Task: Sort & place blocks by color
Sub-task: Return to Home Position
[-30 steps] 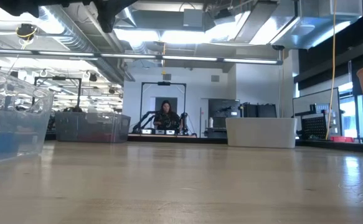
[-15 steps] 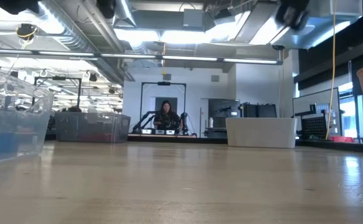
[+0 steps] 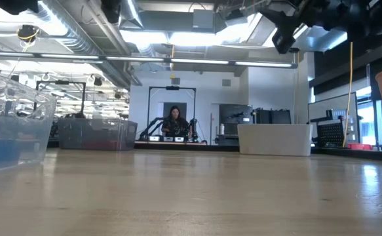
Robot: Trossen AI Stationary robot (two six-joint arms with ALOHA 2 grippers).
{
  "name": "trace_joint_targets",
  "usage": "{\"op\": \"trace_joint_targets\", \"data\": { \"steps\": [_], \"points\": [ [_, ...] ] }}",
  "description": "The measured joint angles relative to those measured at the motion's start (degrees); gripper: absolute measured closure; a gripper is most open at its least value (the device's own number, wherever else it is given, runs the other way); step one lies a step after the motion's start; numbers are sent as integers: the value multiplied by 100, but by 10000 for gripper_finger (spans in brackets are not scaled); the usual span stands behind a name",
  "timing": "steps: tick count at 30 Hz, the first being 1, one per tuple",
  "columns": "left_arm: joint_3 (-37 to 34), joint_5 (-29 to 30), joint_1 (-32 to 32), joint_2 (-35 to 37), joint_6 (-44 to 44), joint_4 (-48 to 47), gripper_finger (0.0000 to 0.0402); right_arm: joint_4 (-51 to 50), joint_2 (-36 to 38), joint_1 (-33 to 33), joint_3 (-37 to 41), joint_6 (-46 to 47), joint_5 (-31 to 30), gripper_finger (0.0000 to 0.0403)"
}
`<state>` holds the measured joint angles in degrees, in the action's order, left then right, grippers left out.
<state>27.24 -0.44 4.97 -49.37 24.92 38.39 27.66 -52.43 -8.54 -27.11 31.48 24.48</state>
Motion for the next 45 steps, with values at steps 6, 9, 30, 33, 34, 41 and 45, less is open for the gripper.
{"op": "trace_joint_targets", "data": {
  "steps": [6, 9, 30, 33, 34, 41, 45],
  "points": [
    [1, 16, -8, -2, -2, -5, 108, -4, 416, -61, -98, -29, -379, 188],
    [0, 16, -8, -2, 1, -7, 108, -102, 733, 15, -103, -342, -1228, 188],
    [2, 21, -8, -2, -4, -17, 108, -481, 1371, 61, -105, 970, -2034, 188],
    [1, 19, -8, -2, -6, -17, 108, -474, 1375, 61, -105, 738, -2034, 188],
    [2, 19, -8, -2, -6, -17, 108, -474, 1375, 61, -105, 718, -2034, 188],
    [2, 14, -6, -2, 14, -17, 108, -541, 1371, 68, -105, -314, -1924, 188],
    [2, -57, -6, -2, 180, -17, 106, -511, 1371, 68, -105, -335, -1902, 192]
  ]
}}
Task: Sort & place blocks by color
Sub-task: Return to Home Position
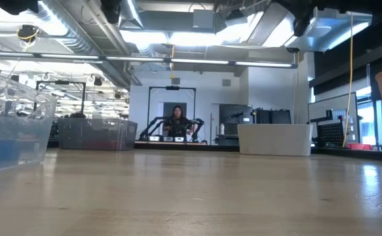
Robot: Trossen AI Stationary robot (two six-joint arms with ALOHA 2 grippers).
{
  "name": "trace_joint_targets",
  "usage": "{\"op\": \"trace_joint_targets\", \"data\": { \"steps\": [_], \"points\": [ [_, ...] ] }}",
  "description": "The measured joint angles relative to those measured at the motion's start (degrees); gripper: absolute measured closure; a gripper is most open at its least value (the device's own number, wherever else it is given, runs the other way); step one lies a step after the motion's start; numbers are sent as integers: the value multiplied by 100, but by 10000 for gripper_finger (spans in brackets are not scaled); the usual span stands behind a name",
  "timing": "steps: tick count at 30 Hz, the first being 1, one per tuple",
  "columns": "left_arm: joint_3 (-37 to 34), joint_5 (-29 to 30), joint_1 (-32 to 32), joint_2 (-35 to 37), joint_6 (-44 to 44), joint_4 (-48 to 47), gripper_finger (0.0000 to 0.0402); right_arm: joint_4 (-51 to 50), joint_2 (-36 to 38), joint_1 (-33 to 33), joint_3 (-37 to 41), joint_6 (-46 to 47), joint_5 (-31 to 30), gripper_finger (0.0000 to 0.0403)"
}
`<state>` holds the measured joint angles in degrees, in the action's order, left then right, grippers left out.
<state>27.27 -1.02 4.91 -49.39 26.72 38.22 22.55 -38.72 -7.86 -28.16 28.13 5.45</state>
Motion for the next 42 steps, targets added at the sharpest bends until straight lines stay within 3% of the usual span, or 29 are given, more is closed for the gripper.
{"op": "trace_joint_targets", "data": {
  "steps": [5, 8, 12, 17, 19, 23, 30, 35, 42],
  "points": [
    [0, -172, -9, 2, 81, -2, 115, -11, 2, 0, 0, 7, 10, 193],
    [0, -323, -182, 220, -27, -217, 147, -20, 2, 0, 0, 10, 20, 193],
    [11, -643, -692, 996, -315, -967, 222, -39, 2, 0, 0, 162, 18, 193],
    [-3, -1021, -1306, 1863, -618, -2222, 350, -186, 0, 0, -2, 458, 20, 193],
    [-165, -1044, -1398, 2201, -609, -2301, 387, -182, 0, 0, -2, 487, 20, 193],
    [-785, -878, -1224, 2594, -397, -1869, 399, -171, 0, 0, -2, 478, 19, 193],
    [-1709, 44, -420, 2709, -347, -669, 401, -173, 0, 0, -2, 442, 18, 193],
    [-1939, 244, -96, 2787, -612, -837, 401, -177, 0, 0, -2, 261, 19, 193],
    [-1941, 7, -320, 3732, -632, -2169, 401, -182, 0, 0, -2, 331, 166, 193]
  ]
}}
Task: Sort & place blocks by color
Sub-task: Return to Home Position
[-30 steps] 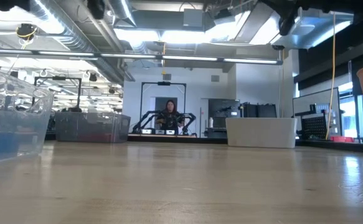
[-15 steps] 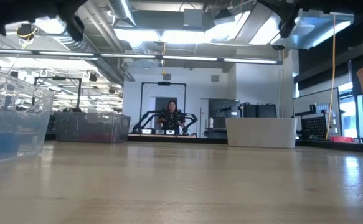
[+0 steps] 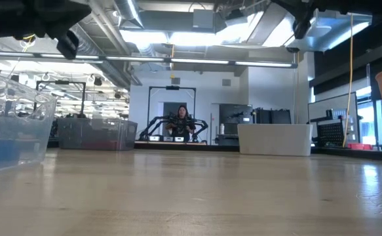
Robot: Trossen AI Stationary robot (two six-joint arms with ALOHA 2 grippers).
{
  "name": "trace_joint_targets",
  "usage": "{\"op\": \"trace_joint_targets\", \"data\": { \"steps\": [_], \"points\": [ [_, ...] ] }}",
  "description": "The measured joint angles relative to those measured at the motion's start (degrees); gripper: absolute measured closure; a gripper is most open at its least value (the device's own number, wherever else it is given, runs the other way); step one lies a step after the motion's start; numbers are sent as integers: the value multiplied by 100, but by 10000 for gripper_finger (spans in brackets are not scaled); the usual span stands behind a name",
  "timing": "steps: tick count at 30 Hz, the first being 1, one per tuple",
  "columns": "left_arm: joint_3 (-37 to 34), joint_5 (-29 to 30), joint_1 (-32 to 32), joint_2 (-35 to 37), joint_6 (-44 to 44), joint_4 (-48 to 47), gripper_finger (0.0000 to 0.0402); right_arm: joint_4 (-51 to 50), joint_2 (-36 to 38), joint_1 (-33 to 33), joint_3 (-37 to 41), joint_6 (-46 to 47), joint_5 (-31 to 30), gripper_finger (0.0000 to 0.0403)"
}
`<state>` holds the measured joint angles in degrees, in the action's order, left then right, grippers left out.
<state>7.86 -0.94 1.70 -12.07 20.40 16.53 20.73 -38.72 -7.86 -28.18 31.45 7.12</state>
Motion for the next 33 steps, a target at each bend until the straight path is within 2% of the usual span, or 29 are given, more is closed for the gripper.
{"op": "trace_joint_targets", "data": {
  "steps": [8, 13, 18, 21, 28, 33],
  "points": [
    [0, -106, -71, 1201, -173, -1198, 401, -2, 0, 0, 0, 135, 155, 193],
    [-127, -172, -71, 1195, -297, -1239, 401, -4, -2, 0, 0, 156, 155, 193],
    [-738, -213, -71, 1190, 20, -644, 401, -5, -2, 0, 0, 308, 154, 193],
    [-743, -125, -73, 1169, -11, -1106, 401, -5, -2, 0, 0, 287, 153, 193],
    [-743, -111, -72, 1193, -147, -1454, 401, -40, -4, 0, 0, 266, 153, 193],
    [-734, 136, -73, 1166, -413, -1580, 401, -52, -4, 0, 0, 204, 155, 193]
  ]
}}
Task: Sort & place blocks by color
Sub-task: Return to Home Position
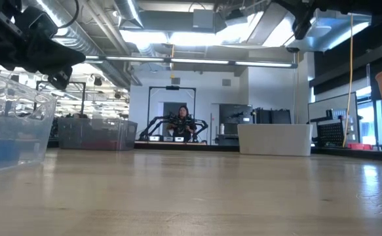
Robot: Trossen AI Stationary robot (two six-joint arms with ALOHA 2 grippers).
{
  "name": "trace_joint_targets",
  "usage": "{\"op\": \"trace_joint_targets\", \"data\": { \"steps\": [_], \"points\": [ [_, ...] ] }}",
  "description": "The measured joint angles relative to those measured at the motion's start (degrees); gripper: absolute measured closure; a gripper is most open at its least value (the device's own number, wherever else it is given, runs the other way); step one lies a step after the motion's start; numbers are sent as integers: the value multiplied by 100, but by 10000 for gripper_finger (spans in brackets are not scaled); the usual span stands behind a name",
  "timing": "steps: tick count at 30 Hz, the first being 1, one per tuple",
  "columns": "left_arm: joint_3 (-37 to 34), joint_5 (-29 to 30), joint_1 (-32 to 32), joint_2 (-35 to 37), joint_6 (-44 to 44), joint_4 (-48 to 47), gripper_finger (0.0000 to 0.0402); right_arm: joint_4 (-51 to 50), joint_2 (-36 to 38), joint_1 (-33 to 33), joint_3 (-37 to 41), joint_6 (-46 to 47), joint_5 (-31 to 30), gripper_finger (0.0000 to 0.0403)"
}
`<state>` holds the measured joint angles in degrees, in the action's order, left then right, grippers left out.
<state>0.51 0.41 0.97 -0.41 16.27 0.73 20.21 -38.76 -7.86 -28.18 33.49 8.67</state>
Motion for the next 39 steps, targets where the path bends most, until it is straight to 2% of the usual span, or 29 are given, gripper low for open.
{"op": "trace_joint_targets", "data": {
  "steps": [7, 17, 22, 25, 27, 33, 39],
  "points": [
    [0, 12, 0, 1, -33, -2, 401, -56, 0, 0, 0, -98, -2, 193],
    [0, 14, 0, 1, -33, -4, 401, -692, 2, -9, 0, -188, 2, 193],
    [0, 16, 0, 1, -33, -7, 401, -815, 79, -9, 0, -452, 194, 199],
    [0, 16, 0, 1, -33, -7, 402, -1081, 267, -9, 0, -611, 195, 223],
    [0, 16, 0, 1, -34, -7, 401, -1322, 445, -9, 0, -715, 194, 253],
    [0, 16, 0, 1, -33, -9, 401, -1660, 1130, -9, 77, -1173, 194, 383],
    [0, 18, 0, 1, -33, -9, 401, -1486, 1738, -13, 410, -1134, 144, 399]
  ]
}}
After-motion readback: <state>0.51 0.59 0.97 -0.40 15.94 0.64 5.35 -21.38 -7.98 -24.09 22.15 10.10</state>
